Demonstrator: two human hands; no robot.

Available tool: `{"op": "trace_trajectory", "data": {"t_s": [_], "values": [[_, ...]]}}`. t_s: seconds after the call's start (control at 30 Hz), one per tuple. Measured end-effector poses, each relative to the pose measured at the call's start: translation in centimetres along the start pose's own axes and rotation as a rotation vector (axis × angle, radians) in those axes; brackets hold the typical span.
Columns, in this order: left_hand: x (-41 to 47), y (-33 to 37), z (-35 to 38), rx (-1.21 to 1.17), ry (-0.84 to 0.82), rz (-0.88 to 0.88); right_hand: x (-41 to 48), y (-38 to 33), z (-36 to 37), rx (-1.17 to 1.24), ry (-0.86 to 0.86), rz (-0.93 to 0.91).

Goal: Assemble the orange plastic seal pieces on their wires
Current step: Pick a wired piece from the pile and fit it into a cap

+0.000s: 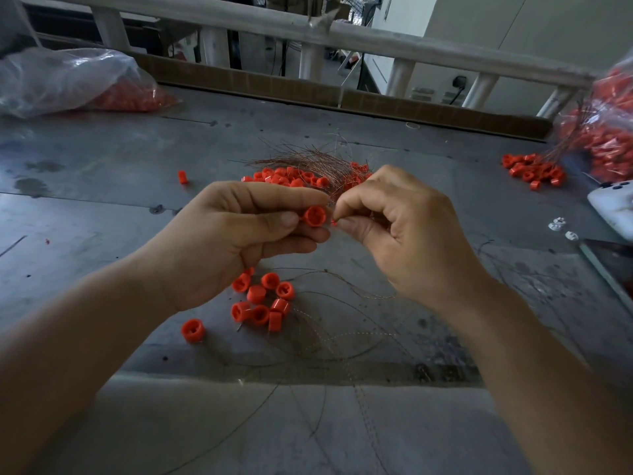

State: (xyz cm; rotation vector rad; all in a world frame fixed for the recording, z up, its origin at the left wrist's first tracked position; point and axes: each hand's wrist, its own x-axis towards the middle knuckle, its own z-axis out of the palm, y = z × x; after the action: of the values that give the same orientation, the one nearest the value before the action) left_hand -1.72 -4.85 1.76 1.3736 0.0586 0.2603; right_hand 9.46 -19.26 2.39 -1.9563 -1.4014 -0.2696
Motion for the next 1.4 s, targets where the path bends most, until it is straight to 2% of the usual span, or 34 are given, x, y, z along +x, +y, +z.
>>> {"op": "trace_trajectory", "data": {"t_s": [0.7,0.83,1.13,1.3,1.4], "values": [[-0.1,-0.1,0.0,-0.002,0.019,0.043,0.0,-0.3,-0.1,0.015,-0.027,0.022],[-0.1,-0.2,-0.1,-0.04,-0.018,0.057,0.0,-0.4,-0.3,0.092,-0.026,0.075],[-0.1,-0.3,0.1,-0.13,-0.124,0.044,-0.1,-1.0,-0.5,0.436,-0.061,0.254],[-0.2,-0.5,0.2,-0.159,-0.14,0.009,0.0,-0.8,-0.5,0.412,-0.126,0.275],[0.0,-0.5,0.1,-0.189,-0.1,0.003,0.4,0.2,-1.5,0.385,-0.065,0.329]]}}
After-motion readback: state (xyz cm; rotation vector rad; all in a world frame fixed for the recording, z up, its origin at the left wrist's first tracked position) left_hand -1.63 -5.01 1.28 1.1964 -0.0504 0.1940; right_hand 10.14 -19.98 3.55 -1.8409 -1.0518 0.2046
